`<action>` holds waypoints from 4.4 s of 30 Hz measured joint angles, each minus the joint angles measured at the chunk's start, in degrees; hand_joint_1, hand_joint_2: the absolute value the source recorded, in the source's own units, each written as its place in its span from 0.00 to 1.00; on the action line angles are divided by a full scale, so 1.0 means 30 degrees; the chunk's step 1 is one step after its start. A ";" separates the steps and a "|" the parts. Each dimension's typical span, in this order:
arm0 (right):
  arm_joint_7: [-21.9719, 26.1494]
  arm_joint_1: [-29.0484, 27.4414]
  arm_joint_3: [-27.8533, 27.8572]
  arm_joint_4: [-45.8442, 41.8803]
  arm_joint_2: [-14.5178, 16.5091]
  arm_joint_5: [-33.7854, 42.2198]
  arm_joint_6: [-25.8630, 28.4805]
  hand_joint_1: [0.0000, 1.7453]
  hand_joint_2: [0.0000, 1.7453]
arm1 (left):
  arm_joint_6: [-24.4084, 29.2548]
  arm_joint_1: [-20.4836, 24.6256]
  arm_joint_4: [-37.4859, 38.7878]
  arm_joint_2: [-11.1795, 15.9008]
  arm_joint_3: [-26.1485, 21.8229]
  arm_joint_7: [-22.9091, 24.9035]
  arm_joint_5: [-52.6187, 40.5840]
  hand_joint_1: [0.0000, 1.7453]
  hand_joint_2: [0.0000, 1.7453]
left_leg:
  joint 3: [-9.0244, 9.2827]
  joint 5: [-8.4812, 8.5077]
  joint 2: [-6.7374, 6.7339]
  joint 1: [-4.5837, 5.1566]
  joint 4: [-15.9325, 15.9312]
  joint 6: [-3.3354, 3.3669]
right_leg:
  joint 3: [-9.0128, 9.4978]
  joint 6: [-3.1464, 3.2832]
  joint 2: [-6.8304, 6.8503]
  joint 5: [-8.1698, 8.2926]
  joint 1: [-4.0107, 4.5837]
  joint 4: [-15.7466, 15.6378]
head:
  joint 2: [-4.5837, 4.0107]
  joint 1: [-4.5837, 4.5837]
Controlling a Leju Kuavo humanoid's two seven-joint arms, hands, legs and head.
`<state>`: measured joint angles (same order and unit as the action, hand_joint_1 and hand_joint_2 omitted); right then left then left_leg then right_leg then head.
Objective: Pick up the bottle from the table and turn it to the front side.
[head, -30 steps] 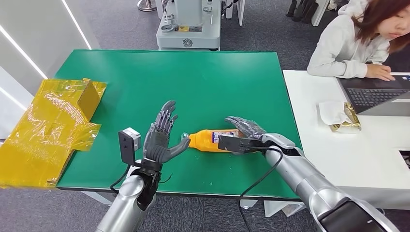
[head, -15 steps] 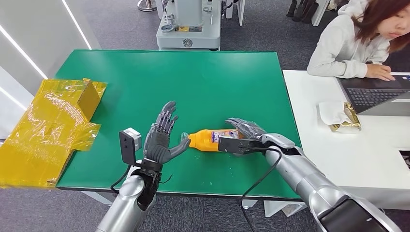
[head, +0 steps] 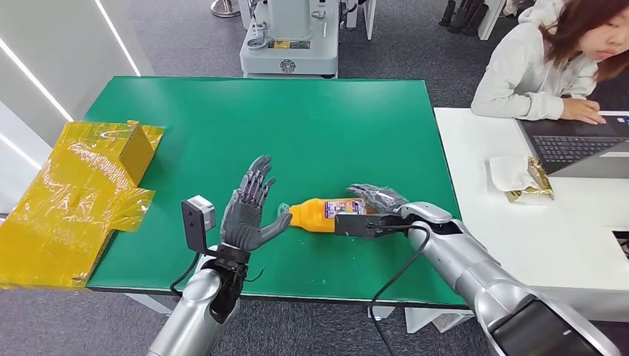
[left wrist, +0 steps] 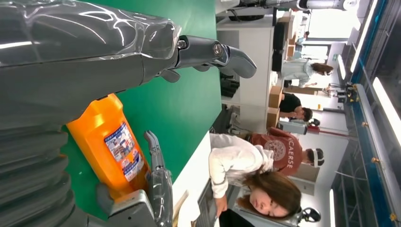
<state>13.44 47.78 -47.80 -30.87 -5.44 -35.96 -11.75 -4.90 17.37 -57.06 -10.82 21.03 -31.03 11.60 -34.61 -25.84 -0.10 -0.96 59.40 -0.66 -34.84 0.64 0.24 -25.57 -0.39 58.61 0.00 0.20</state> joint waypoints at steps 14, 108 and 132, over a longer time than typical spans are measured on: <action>0.0153 0.0351 -0.1228 0.0351 -0.0563 0.0049 -0.0465 0.87 1.00 | -0.0572 0.0050 0.0636 0.0133 0.0002 -0.0026 0.0738 0.00 1.00 | 0.0006 0.0000 -0.0003 -0.0001 -0.0001 0.0000 | 0.0002 0.0000 -0.0003 0.0000 0.0000 -0.0002 | 0.0000 0.0000; 0.5909 -0.8490 0.6587 -1.0147 0.1233 1.0799 0.5736 1.00 1.00 | -0.3581 0.3577 0.1320 0.2275 0.1077 0.2976 -0.0084 0.00 1.00 | -0.0136 0.0112 -0.0040 -0.0018 -0.0023 -0.0043 | -0.0155 0.0043 -0.0050 0.0097 0.0007 0.0018 | 0.0000 0.0002; 0.6196 -0.6510 0.6387 -0.7126 0.3501 1.0364 0.5871 1.00 1.00 | -0.5335 0.6318 0.4060 0.1517 0.1676 0.3880 0.2393 0.00 1.00 | -0.0147 0.0120 -0.0032 -0.0016 -0.0019 -0.0051 | -0.0166 0.0047 -0.0045 0.0102 0.0006 0.0023 | 0.0000 0.0004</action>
<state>32.03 28.25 -28.64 -52.25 5.06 -4.87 5.86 -20.90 36.33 -44.88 -6.27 26.06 -19.39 18.78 -35.05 -25.48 -0.19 -1.01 59.34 -0.81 -35.33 0.78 0.11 -25.26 -0.37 58.68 0.00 0.21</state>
